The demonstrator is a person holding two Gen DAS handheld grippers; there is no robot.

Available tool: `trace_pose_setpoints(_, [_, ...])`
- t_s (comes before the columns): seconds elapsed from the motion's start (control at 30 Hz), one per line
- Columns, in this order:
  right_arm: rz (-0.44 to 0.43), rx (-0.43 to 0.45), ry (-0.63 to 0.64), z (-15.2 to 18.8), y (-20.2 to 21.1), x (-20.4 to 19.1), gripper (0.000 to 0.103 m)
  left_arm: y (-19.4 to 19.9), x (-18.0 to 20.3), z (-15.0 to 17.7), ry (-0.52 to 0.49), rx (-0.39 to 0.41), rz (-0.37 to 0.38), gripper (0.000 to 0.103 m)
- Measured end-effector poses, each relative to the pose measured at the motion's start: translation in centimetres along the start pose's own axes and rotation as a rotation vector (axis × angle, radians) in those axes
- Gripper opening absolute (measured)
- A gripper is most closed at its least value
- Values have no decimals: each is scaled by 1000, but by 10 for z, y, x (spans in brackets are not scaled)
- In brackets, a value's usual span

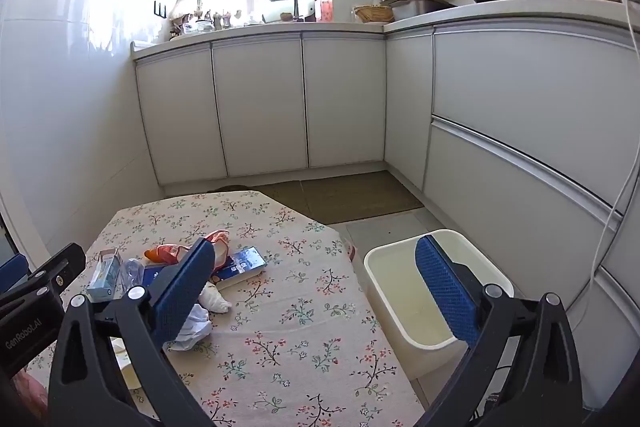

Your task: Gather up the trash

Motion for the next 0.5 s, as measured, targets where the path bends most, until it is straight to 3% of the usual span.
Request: trace_pose_setpoints(0.5, [2,-6,4,0,2,1,98,-1,-2,-6,1,-10,1,96])
Point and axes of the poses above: each gripper's, at about its wrist camera, not at the fingertips, and y roughly against the way its jaws point, x to its right, z to its underside, the point moved 1 cm from there along -y, roughly the way its jaws point, and after that the axes turned 11 degrees about x, right-handed, at the moved point
